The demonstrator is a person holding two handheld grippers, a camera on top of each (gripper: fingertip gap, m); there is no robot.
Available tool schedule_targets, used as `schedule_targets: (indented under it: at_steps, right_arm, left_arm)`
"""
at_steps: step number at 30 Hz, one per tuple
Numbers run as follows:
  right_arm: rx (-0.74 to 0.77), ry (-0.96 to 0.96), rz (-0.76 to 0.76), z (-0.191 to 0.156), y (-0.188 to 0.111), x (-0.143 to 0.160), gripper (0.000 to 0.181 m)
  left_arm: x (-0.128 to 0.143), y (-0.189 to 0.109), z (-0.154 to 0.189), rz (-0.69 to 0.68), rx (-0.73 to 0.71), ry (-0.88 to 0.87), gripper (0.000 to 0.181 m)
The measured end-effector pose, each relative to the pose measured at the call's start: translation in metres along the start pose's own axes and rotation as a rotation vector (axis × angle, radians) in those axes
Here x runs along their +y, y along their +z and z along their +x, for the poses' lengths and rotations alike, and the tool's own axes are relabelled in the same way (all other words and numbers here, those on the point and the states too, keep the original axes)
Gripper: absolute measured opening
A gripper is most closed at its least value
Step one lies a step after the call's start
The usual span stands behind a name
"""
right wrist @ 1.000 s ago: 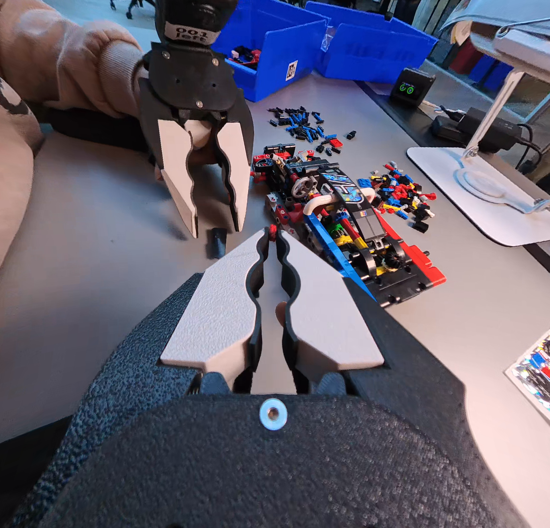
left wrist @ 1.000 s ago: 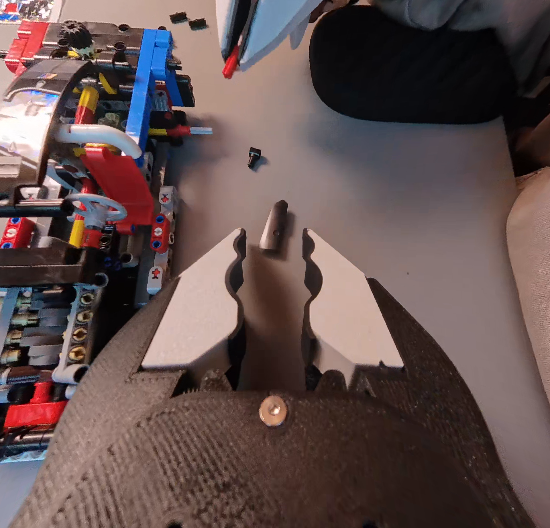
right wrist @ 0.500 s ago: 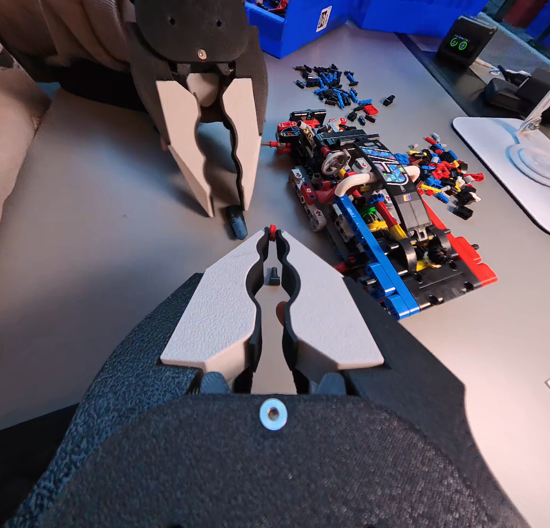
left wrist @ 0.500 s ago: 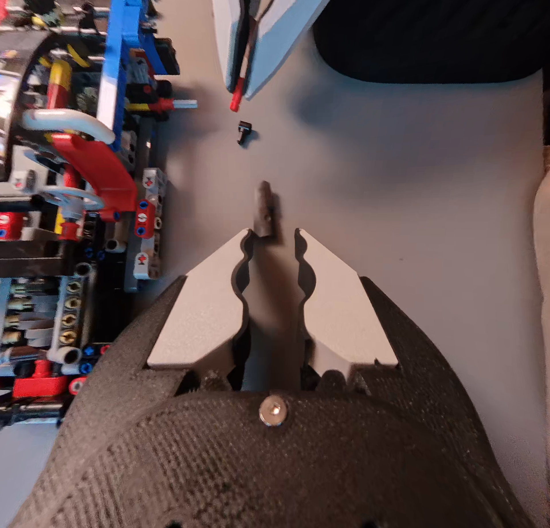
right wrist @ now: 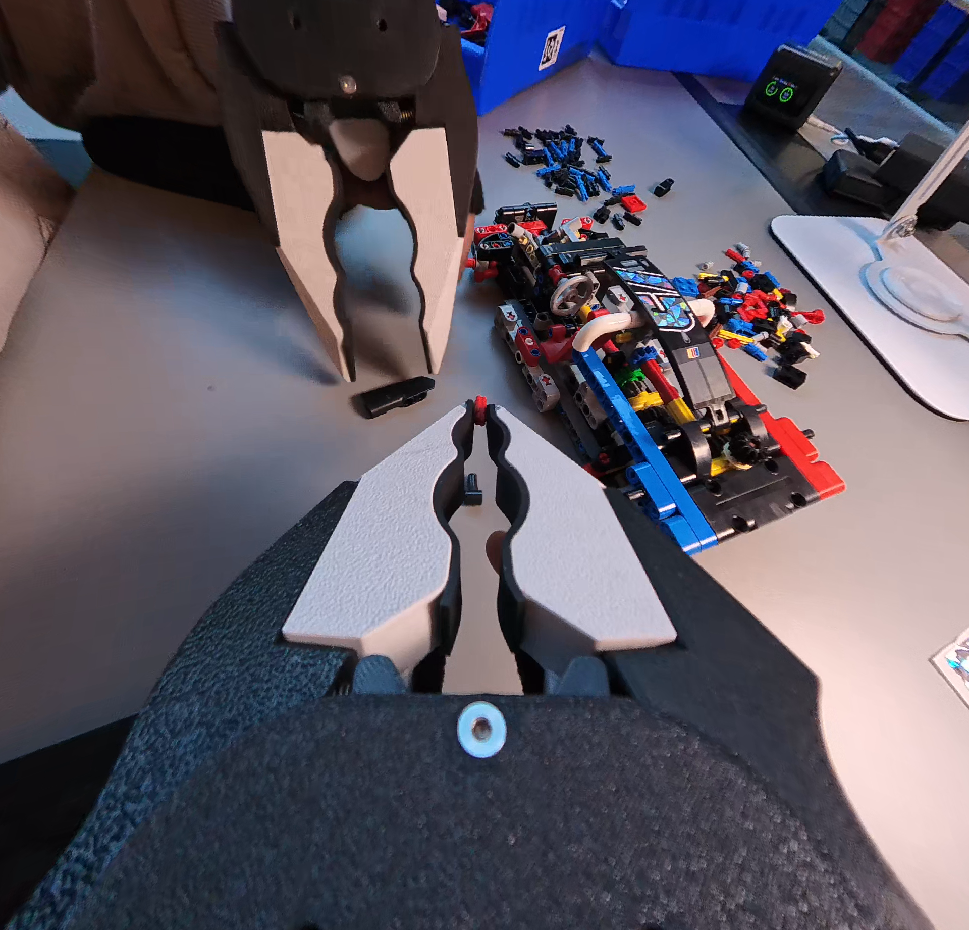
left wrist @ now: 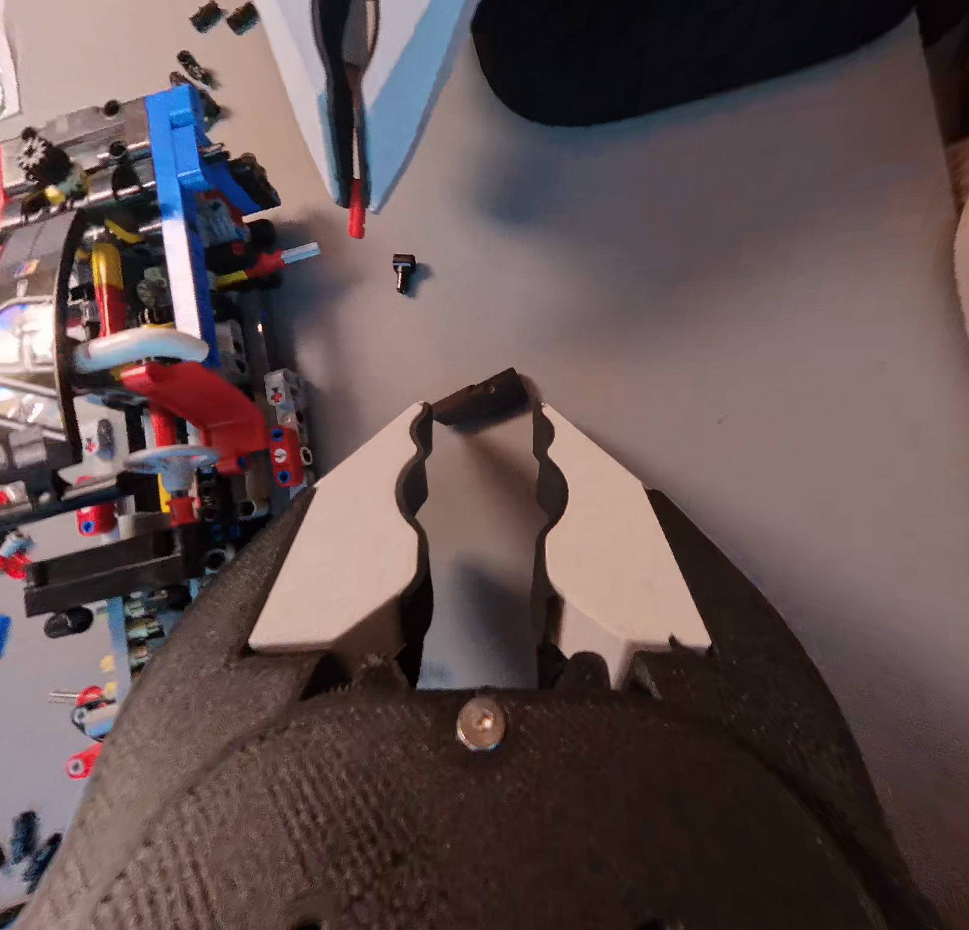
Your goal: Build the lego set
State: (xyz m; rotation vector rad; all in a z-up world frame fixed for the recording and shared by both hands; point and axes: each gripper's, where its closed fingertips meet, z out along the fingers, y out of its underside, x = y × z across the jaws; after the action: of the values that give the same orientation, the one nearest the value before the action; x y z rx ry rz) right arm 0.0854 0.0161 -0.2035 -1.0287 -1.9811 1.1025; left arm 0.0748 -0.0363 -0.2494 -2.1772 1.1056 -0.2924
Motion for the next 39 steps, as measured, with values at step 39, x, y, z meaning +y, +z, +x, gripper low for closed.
schedule_targets:
  at_steps: [39]
  right_arm:
    - [-0.141,-0.056,-0.136,-0.037,0.017,0.015,0.002]
  left_arm:
    - [0.001,0.003,0.001,-0.040,0.173,-0.145,0.023]
